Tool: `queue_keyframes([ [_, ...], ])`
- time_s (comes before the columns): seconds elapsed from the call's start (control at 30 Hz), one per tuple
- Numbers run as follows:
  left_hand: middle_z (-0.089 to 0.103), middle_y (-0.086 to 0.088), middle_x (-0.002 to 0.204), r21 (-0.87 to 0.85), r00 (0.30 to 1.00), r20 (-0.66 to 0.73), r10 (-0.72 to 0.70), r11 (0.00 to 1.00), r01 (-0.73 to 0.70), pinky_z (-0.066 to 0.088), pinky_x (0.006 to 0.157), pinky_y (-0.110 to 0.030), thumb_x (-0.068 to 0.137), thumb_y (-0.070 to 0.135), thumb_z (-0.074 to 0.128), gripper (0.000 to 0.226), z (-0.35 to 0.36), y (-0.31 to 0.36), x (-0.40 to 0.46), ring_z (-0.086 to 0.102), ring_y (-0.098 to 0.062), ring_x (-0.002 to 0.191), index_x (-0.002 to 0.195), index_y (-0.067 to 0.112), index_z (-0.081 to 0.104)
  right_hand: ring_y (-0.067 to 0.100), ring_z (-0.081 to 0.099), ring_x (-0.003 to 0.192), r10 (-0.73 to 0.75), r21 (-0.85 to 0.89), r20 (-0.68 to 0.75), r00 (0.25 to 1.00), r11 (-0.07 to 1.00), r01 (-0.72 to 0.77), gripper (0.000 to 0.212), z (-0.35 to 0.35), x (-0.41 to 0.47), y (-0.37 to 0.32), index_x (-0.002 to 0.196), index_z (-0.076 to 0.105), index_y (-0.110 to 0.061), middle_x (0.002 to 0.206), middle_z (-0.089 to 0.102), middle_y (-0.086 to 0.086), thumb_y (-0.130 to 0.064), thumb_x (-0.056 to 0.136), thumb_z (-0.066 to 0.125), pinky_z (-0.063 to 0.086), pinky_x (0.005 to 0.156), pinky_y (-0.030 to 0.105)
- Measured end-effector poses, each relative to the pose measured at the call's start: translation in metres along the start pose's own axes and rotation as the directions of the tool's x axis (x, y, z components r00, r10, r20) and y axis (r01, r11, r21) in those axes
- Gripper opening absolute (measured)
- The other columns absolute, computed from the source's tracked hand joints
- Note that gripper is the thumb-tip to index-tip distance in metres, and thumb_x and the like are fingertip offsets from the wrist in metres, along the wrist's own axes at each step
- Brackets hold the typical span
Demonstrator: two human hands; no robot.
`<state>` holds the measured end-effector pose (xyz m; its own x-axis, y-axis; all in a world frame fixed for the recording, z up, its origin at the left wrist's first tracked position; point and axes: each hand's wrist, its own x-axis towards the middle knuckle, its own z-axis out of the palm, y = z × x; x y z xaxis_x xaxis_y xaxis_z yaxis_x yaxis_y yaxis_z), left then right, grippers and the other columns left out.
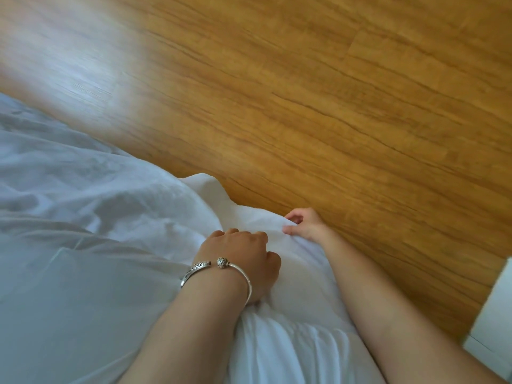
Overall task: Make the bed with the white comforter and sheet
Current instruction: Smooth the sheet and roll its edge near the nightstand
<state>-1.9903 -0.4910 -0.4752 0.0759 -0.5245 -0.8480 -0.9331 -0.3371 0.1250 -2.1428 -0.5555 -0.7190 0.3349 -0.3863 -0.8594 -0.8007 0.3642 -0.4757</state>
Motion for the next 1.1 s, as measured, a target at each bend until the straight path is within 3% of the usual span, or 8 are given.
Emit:
queue_keyframes([
  [0.27,0.057,0.003,0.129,-0.001,1.000,0.007,-0.003,1.000,0.003,0.031,0.098,-0.029,0.098,0.039,0.028,0.039,-0.007,0.002,-0.004,0.045,-0.018,0.122,0.128,0.027,0.050,0.013,0.046,0.066,0.003,0.117,-0.199,0.980,0.993,0.021,0.026,-0.012,-0.013,-0.013,0.082,0.057,-0.015,0.072,0.051,-0.003,0.002,0.074,0.076,0.038,0.055,0.019],
  [0.37,0.057,0.002,0.130,0.004,1.000,0.010,-0.007,1.000,0.007,0.031,0.098,-0.029,0.099,0.039,0.028,0.039,-0.008,0.004,-0.006,0.046,-0.019,0.121,0.128,0.027,0.050,0.017,0.053,0.076,0.020,0.109,-0.085,0.996,0.994,-0.011,0.037,-0.009,-0.018,-0.019,0.111,0.063,-0.014,0.084,0.054,0.002,0.003,0.079,0.068,0.042,0.057,0.021],
  [0.47,0.057,0.001,0.129,0.000,1.000,0.020,-0.017,1.000,0.017,0.032,0.096,-0.030,0.099,0.040,0.028,0.039,-0.007,0.003,-0.005,0.047,-0.019,0.120,0.127,0.027,0.051,0.013,0.054,0.071,0.060,0.001,0.018,0.998,0.998,-0.060,0.017,-0.005,-0.019,-0.026,0.086,0.065,-0.017,0.077,0.058,-0.003,-0.001,0.079,0.062,0.041,0.054,0.020],
  [0.6,0.058,0.001,0.127,0.007,0.999,0.031,-0.022,1.000,0.022,0.032,0.097,-0.031,0.098,0.040,0.028,0.039,-0.004,0.003,-0.002,0.047,-0.019,0.120,0.127,0.026,0.051,0.016,0.048,0.063,0.083,0.182,0.036,0.996,0.979,-0.088,0.017,-0.004,-0.017,-0.032,0.070,0.054,-0.017,0.068,0.052,-0.003,-0.010,0.079,0.067,0.038,0.054,0.024],
  [0.67,0.058,0.001,0.127,0.003,0.999,0.034,-0.023,1.000,0.023,0.032,0.097,-0.031,0.098,0.040,0.029,0.039,-0.004,0.003,-0.001,0.047,-0.019,0.119,0.127,0.026,0.051,0.017,0.053,0.069,0.076,0.294,0.016,0.997,0.953,-0.077,0.007,-0.005,-0.019,-0.038,0.081,0.060,-0.017,0.075,0.057,-0.002,-0.012,0.082,0.065,0.042,0.058,0.025],
  [0.77,0.059,0.001,0.126,-0.001,0.999,0.027,-0.023,1.000,0.023,0.032,0.096,-0.031,0.098,0.039,0.029,0.038,-0.004,0.003,-0.002,0.048,-0.019,0.118,0.126,0.026,0.052,0.017,0.062,0.093,0.014,0.368,-0.061,0.998,0.930,0.010,0.044,-0.003,-0.017,-0.042,0.116,0.064,-0.019,0.105,0.064,-0.002,0.005,0.080,0.060,0.051,0.072,0.023],
  [0.93,0.058,0.000,0.127,0.010,1.000,0.014,-0.013,1.000,0.013,0.032,0.096,-0.031,0.098,0.039,0.029,0.038,-0.005,0.003,-0.002,0.047,-0.020,0.119,0.125,0.026,0.052,0.006,0.050,0.098,-0.064,-0.106,-0.341,0.938,0.994,0.029,0.046,-0.002,-0.011,-0.045,0.108,0.064,-0.039,0.100,0.060,-0.016,-0.009,0.073,0.064,0.036,0.098,0.027],
  [1.1,0.057,0.001,0.127,0.002,1.000,0.005,-0.001,1.000,0.001,0.031,0.095,-0.031,0.098,0.038,0.029,0.037,-0.005,0.002,-0.002,0.046,-0.020,0.119,0.125,0.025,0.051,0.011,0.055,0.108,-0.203,-0.318,-0.395,0.896,0.945,0.074,0.034,-0.005,-0.011,-0.044,0.106,0.063,-0.034,0.111,0.060,-0.013,-0.024,0.075,0.073,0.027,0.094,0.029],
])
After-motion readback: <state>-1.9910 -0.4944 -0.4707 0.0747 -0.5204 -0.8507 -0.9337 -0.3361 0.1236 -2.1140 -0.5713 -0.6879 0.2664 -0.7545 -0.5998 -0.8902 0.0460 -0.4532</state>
